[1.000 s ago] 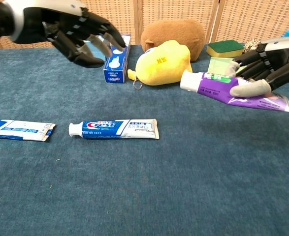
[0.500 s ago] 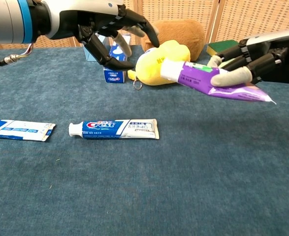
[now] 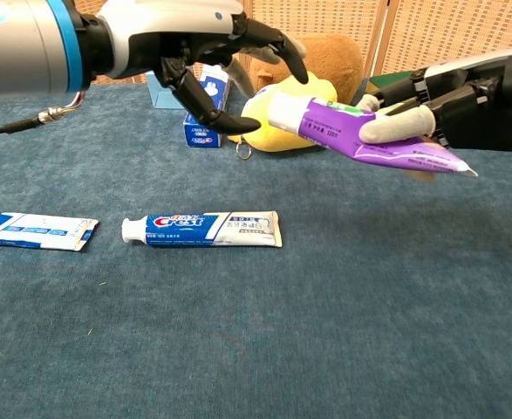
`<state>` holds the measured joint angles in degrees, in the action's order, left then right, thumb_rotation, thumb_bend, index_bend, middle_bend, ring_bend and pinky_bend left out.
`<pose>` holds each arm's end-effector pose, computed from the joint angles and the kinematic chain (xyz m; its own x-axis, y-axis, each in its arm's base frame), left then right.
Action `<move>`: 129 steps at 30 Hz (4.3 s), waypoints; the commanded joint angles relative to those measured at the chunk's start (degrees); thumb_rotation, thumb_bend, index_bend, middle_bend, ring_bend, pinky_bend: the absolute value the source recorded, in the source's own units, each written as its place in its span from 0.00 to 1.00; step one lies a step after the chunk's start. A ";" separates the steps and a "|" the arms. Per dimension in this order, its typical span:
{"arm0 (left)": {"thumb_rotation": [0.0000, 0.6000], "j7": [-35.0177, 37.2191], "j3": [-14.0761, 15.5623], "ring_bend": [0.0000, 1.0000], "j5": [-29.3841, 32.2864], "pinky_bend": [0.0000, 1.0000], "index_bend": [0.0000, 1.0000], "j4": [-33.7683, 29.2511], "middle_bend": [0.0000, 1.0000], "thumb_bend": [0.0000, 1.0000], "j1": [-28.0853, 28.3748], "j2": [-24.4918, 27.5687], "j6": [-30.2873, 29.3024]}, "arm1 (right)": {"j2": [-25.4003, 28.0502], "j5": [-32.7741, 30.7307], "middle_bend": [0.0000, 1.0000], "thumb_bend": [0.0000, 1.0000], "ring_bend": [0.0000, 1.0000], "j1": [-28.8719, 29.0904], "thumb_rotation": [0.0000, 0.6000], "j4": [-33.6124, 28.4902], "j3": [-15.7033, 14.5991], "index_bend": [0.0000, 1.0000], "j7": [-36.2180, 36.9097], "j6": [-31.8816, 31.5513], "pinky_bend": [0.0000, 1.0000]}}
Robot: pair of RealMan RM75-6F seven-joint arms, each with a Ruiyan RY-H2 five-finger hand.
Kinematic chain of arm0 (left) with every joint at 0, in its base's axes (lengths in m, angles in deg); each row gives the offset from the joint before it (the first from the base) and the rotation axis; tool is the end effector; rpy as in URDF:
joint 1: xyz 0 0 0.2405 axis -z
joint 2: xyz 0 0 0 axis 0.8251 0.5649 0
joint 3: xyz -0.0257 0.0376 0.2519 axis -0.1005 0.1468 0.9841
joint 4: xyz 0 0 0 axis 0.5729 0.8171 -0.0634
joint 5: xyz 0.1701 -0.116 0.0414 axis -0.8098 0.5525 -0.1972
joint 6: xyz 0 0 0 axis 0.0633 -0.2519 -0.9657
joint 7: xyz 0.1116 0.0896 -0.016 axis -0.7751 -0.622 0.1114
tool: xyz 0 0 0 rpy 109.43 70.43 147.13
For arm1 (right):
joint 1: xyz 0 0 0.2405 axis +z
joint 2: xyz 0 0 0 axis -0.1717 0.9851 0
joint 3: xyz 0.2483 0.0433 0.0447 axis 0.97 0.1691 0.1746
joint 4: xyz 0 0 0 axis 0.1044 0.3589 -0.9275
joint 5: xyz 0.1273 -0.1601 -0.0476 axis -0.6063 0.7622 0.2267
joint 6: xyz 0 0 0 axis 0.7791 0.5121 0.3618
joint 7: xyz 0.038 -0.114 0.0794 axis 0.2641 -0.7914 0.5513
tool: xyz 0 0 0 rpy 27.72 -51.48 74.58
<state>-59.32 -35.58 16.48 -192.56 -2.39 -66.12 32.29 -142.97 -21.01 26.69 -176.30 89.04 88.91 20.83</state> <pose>-0.0305 0.3198 0.0165 0.2756 0.4957 0.8236 0.8106 -0.5804 0.0781 -0.1231 -0.2961 0.0595 -0.4852 -0.6946 0.5312 -0.8373 0.1940 -0.5111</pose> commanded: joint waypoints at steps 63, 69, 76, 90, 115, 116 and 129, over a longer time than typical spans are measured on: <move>1.00 4.99 0.01 0.00 0.00 0.20 0.29 1.57 0.05 0.34 3.74 -0.41 -0.78 | 2.33 15.02 0.75 0.51 0.71 0.18 1.00 1.89 0.54 0.94 27.04 5.33 0.71; 1.00 5.53 -0.18 0.00 -0.58 0.19 0.26 1.75 0.04 0.33 3.88 -0.35 -1.04 | 2.67 17.53 0.75 0.51 0.71 0.19 1.00 1.53 0.54 0.94 33.64 4.65 0.71; 1.00 6.46 -0.35 0.00 -0.73 0.19 0.29 1.50 0.04 0.34 4.09 0.04 -0.71 | 3.28 22.76 0.75 0.51 0.72 1.63 1.00 2.73 -1.98 0.94 37.69 3.24 0.71; 1.00 6.52 -0.17 0.00 -0.99 0.19 0.42 1.09 0.07 0.33 4.09 0.23 -1.33 | 4.13 25.70 0.75 0.52 0.72 4.65 1.00 3.69 -6.85 0.94 43.35 -0.51 0.71; 1.00 7.63 -0.37 0.00 -1.42 0.20 0.50 1.11 0.10 0.33 3.59 -0.01 -2.87 | 5.75 34.22 0.76 0.52 0.72 9.27 1.00 8.57 -17.48 0.94 57.58 -11.59 0.71; 1.00 7.71 -0.39 0.00 -1.52 0.20 0.50 1.07 0.10 0.33 3.55 -0.01 -2.96 | 5.73 34.46 0.76 0.52 0.72 9.40 1.00 8.77 -17.88 0.94 57.92 -12.05 0.71; 1.00 7.80 0.12 0.00 -2.84 0.20 0.51 -0.22 0.10 0.33 2.51 0.50 -4.44 | 5.53 31.16 0.76 0.52 0.72 9.80 1.00 10.14 -20.52 0.94 59.34 -15.84 0.71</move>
<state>-51.47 -35.50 13.69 -192.73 0.16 -65.66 27.90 -137.47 10.85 36.50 -166.14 68.53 148.67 5.09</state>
